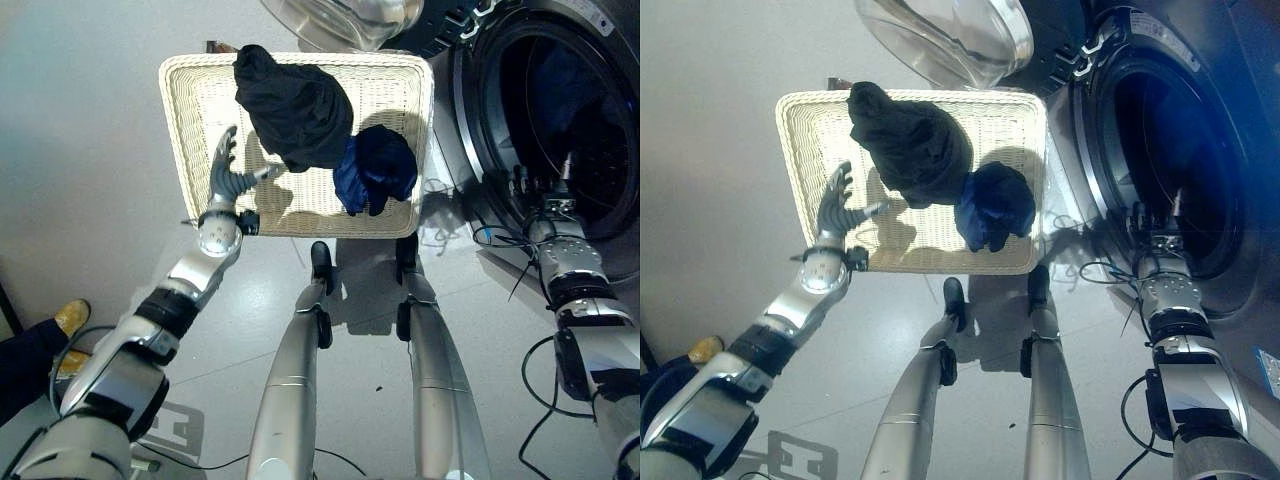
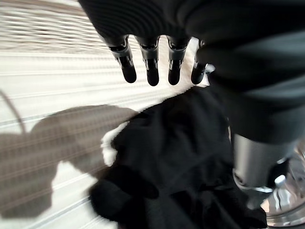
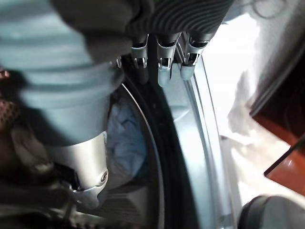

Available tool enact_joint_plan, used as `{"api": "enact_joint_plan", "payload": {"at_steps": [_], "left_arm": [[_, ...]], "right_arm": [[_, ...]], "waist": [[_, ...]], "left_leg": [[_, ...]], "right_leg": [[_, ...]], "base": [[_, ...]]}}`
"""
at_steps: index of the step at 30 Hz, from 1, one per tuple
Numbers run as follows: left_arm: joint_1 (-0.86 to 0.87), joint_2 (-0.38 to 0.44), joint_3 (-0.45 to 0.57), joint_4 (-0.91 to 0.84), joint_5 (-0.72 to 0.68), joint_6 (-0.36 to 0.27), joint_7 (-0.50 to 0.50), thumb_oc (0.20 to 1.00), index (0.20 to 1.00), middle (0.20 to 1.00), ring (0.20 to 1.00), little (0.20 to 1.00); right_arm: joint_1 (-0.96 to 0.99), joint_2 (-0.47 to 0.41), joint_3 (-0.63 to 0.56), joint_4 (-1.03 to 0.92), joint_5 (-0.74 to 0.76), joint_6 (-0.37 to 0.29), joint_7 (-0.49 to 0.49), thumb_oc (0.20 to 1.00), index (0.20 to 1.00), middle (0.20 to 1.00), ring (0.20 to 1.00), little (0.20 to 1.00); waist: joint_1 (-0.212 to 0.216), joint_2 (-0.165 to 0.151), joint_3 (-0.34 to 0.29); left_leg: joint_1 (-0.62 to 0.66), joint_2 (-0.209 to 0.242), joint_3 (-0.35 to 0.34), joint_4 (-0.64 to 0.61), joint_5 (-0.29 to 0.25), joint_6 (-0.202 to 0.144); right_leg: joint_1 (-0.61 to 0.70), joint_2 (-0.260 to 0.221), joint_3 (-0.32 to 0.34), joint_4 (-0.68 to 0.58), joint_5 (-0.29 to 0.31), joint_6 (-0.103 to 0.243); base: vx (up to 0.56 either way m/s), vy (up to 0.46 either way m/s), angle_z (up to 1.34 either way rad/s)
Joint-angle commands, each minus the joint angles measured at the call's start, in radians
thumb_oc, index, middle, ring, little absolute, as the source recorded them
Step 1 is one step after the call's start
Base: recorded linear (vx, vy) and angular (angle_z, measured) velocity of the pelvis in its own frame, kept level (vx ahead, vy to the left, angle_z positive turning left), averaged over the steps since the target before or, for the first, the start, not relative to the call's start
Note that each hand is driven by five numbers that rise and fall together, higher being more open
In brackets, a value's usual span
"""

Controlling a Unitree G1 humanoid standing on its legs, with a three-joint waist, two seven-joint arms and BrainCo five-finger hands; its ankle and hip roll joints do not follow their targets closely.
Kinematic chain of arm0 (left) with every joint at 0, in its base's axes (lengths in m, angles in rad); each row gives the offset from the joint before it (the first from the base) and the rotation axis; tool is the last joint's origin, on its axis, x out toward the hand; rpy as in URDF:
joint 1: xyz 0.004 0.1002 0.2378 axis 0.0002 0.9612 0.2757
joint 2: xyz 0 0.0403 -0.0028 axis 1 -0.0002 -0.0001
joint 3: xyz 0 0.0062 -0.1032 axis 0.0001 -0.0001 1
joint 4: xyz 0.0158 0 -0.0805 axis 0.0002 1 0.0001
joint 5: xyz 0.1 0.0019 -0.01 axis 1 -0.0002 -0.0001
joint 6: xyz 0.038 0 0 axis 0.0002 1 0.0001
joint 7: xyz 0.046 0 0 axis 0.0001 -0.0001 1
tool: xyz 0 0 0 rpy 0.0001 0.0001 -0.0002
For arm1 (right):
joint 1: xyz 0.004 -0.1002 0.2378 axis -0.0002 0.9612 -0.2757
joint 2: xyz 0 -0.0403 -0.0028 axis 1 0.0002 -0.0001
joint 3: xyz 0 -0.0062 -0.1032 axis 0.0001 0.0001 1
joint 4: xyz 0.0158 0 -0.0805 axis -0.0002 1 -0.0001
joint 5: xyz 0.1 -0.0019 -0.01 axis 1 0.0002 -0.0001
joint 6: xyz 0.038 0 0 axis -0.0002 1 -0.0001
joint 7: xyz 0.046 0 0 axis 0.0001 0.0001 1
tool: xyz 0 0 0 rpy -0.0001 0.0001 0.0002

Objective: Put the clothes into the washing machine.

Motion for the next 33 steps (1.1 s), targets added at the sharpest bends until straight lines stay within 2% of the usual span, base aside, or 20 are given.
{"api": "enact_joint_plan", "payload": {"at_steps": [1, 2, 3, 6, 7, 9, 11, 15, 17, 19, 22, 23, 25, 26, 27, 28, 29, 30, 32, 33], "left_arm": [[-0.011, 0.009, 0.05, 0.049, 0.035, 0.032, 0.061, 1.0, 1.0, 1.0, 1.0, 1.0], [-0.022, 0.006, 0.051, 0.062, 0.029, 0.033, 0.069, 1.0, 1.0, 1.0, 1.0, 1.0], [-0.08, -0.018, 0.069, 0.13, 0.0, 0.036, 0.113, 1.0, 1.0, 1.0, 1.0, 1.0], [-0.105, -0.027, 0.077, 0.16, -0.017, 0.036, 0.138, 1.0, 1.0, 1.0, 1.0, 1.0], [-0.137, -0.04, 0.085, 0.204, -0.028, 0.057, 0.191, 1.0, 1.0, 1.0, 1.0, 1.0], [-0.172, -0.05, 0.092, 0.245, -0.049, 0.072, 0.221, 1.0, 1.0, 1.0, 1.0, 1.0], [-0.229, -0.062, 0.095, 0.307, -0.06, 0.114, 0.242, 1.0, 1.0, 1.0, 1.0, 1.0], [-0.314, -0.061, 0.067, 0.431, -0.053, 0.193, 0.232, 1.0, 1.0, 1.0, 1.0, 1.0], [-0.367, -0.052, 0.039, 0.518, -0.063, 0.255, 0.204, 1.0, 1.0, 1.0, 1.0, 1.0], [-0.387, -0.047, 0.026, 0.563, -0.065, 0.267, 0.187, 1.0, 1.0, 1.0, 1.0, 1.0], [-0.446, -0.031, -0.015, 0.691, -0.046, 0.318, 0.129, 1.0, 1.0, 1.0, 1.0, 1.0], [-0.453, -0.026, -0.045, 0.718, -0.015, 0.377, 0.105, 1.0, 1.0, 1.0, 1.0, 1.0], [-0.455, -0.019, -0.077, 0.735, 0.064, 0.449, 0.082, 0.743, 0.743, 0.743, 0.743, 0.743], [-0.455, -0.019, -0.077, 0.735, 0.064, 0.449, 0.082, 0.743, 0.743, 0.743, 0.743, 0.743], [-0.455, -0.005, -0.127, 0.754, 0.17, 0.516, 0.041, 0.2, 0.2, 0.2, 0.2, 0.2], [-0.456, -0.002, -0.139, 0.757, 0.21, 0.536, 0.023, 0.2, 0.2, 0.2, 0.2, 0.2], [-0.459, 0.004, -0.176, 0.75, 0.258, 0.584, -0.014, 0.2, 0.2, 0.2, 0.2, 0.2], [-0.459, 0.004, -0.176, 0.75, 0.258, 0.584, -0.014, 0.2, 0.2, 0.2, 0.2, 0.2], [-0.451, 0.011, -0.219, 0.723, 0.316, 0.642, -0.06, 0.2, 0.2, 0.2, 0.2, 0.2], [-0.448, 0.012, -0.225, 0.717, 0.316, 0.645, -0.064, 0.2, 0.2, 0.2, 0.2, 0.2]], "right_arm": [[0.046, -0.001, 0.057, -0.11, -0.192, -0.092, -0.019, 1.0, 1.0, 1.0, 1.0, 1.0], [0.055, 0.005, 0.064, -0.126, -0.221, -0.097, -0.022, 1.0, 1.0, 1.0, 1.0, 1.0], [0.11, 0.031, 0.108, -0.197, -0.256, -0.113, -0.012, 1.0, 1.0, 1.0, 1.0, 1.0], [0.14, 0.047, 0.123, -0.221, -0.279, -0.112, -0.003, 1.0, 1.0, 1.0, 1.0, 1.0], [0.192, 0.073, 0.154, -0.253, -0.286, -0.109, 0.015, 1.0, 1.0, 1.0, 1.0, 1.0], [0.232, 0.104, 0.188, -0.283, -0.299, -0.107, 0.012, 1.0, 1.0, 1.0, 1.0, 1.0], [0.278, 0.134, 0.224, -0.307, -0.309, -0.091, 0.03, 1.0, 1.0, 1.0, 1.0, 1.0], [0.32, 0.151, 0.288, -0.342, -0.341, -0.078, 0.04, 1.0, 1.0, 1.0, 1.0, 1.0], [0.33, 0.147, 0.314, -0.351, -0.334, -0.07, 0.056, 1.0, 1.0, 1.0, 1.0, 1.0], [0.334, 0.145, 0.324, -0.355, -0.33, -0.069, 0.066, 1.0, 1.0, 1.0, 1.0, 1.0], [0.354, 0.135, 0.352, -0.385, -0.319, -0.072, 0.098, 1.0, 1.0, 1.0, 1.0, 1.0], [0.365, 0.129, 0.36, -0.418, -0.324, -0.072, 0.102, 1.0, 1.0, 1.0, 1.0, 1.0], [0.382, 0.122, 0.362, -0.455, -0.334, -0.069, 0.103, 1.0, 1.0, 1.0, 1.0, 1.0], [0.382, 0.122, 0.362, -0.455, -0.334, -0.069, 0.103, 1.0, 1.0, 1.0, 1.0, 1.0], [0.395, 0.104, 0.369, -0.489, -0.361, -0.068, 0.114, 1.0, 1.0, 1.0, 1.0, 1.0], [0.398, 0.101, 0.368, -0.495, -0.373, -0.069, 0.115, 1.0, 1.0, 1.0, 1.0, 1.0], [0.399, 0.092, 0.374, -0.51, -0.404, -0.075, 0.111, 1.0, 1.0, 1.0, 1.0, 1.0], [0.399, 0.092, 0.374, -0.51, -0.404, -0.075, 0.111, 1.0, 1.0, 1.0, 1.0, 1.0], [0.394, 0.073, 0.382, -0.551, -0.444, -0.068, 0.093, 1.0, 1.0, 1.0, 1.0, 1.0], [0.393, 0.069, 0.383, -0.558, -0.449, -0.064, 0.09, 1.0, 1.0, 1.0, 1.0, 1.0]], "waist": [[-0.025, 0.0, -0.017], [-0.03, -0.004, -0.017], [-0.056, -0.022, -0.017], [-0.07, -0.031, -0.017], [-0.091, -0.044, -0.017], [-0.11, -0.056, -0.017], [-0.136, -0.072, -0.017], [-0.168, -0.093, -0.017], [-0.185, -0.103, -0.017], [-0.191, -0.107, -0.017], [-0.213, -0.125, -0.017], [-0.222, -0.131, -0.017], [-0.228, -0.137, -0.017], [-0.228, -0.137, -0.017], [-0.233, -0.143, -0.017], [-0.234, -0.144, -0.017], [-0.236, -0.145, -0.017], [-0.236, -0.145, -0.017], [-0.234, -0.147, -0.017], [-0.233, -0.147, -0.017]], "left_leg": [[0.002, -0.045, 0.071, -0.01, 0.001, 0.002], [0.0, -0.044, 0.075, -0.008, 0.0, 0.002], [-0.01, -0.04, 0.09, 0.009, -0.008, 0.002], [-0.015, -0.038, 0.098, 0.018, -0.015, 0.001], [0.002, -0.037, 0.1, 0.043, -0.059, -0.004], [-0.003, -0.033, 0.109, 0.062, -0.075, -0.005], [-0.012, -0.029, 0.121, 0.083, -0.095, -0.004], [-0.037, -0.021, 0.133, 0.112, -0.112, -0.005], [-0.049, -0.016, 0.14, 0.123, -0.119, -0.004], [-0.054, -0.014, 0.142, 0.127, -0.121, -0.004], [-0.073, -0.008, 0.149, 0.138, -0.127, -0.004], [-0.083, -0.006, 0.15, 0.139, -0.126, -0.005], [-0.091, -0.007, 0.149, 0.139, -0.123, -0.006], [-0.091, -0.007, 0.149, 0.139, -0.123, -0.006], [-0.1, -0.008, 0.15, 0.137, -0.119, -0.007], [-0.102, -0.008, 0.149, 0.136, -0.118, -0.008], [-0.108, -0.007, 0.151, 0.137, -0.117, -0.008], [-0.108, -0.007, 0.151, 0.137, -0.117, -0.008], [-0.113, -0.007, 0.15, 0.13, -0.111, -0.01], [-0.112, -0.007, 0.148, 0.127, -0.108, -0.011]], "right_leg": [[-0.004, 0.087, -0.019, 0.083, -0.095, 0.024], [-0.005, 0.087, -0.017, 0.083, -0.093, 0.024], [-0.017, 0.09, -0.008, 0.082, -0.089, 0.026], [-0.023, 0.089, -0.004, 0.082, -0.087, 0.028], [-0.007, 0.089, 0.008, 0.084, -0.113, 0.034], [-0.013, 0.088, 0.015, 0.082, -0.114, 0.036], [-0.022, 0.089, 0.024, 0.071, -0.109, 0.035], [-0.043, 0.094, 0.039, 0.068, -0.105, 0.034], [-0.056, 0.096, 0.047, 0.071, -0.105, 0.033], [-0.061, 0.097, 0.05, 0.073, -0.105, 0.034], [-0.08, 0.103, 0.061, 0.068, -0.1, 0.035], [-0.09, 0.106, 0.065, 0.062, -0.093, 0.035], [-0.096, 0.109, 0.069, 0.055, -0.086, 0.036], [-0.096, 0.109, 0.069, 0.055, -0.086, 0.036], [-0.105, 0.112, 0.074, 0.051, -0.08, 0.036], [-0.107, 0.113, 0.075, 0.05, -0.078, 0.036], [-0.113, 0.112, 0.076, 0.046, -0.074, 0.037], [-0.113, 0.112, 0.076, 0.046, -0.074, 0.037], [-0.117, 0.113, 0.078, 0.039, -0.068, 0.039], [-0.116, 0.114, 0.078, 0.039, -0.068, 0.039]], "base": [[-0.03, 0.068, -0.07], [-0.03, 0.127, -0.08], [-0.02, 0.108, -0.08], [0.01, 0.082, -0.09], [0.06, 0.112, -0.09], [0.03, 0.107, -0.13], [0.0, 0.093, -0.17], [0.01, 0.088, -0.15], [0.01, 0.074, -0.18], [0.01, 0.053, -0.1], [0.02, 0.073, -0.12], [0.02, 0.051, -0.12], [0.02, 0.045, -0.12], [0.02, 0.065, -0.11], [0.02, 0.063, -0.05], [0.03, 0.086, -0.07], [0.01, 0.035, -0.02], [0.01, 0.039, -0.14], [0.01, 0.036, -0.23], [0.02, 0.042, -0.12]]}}
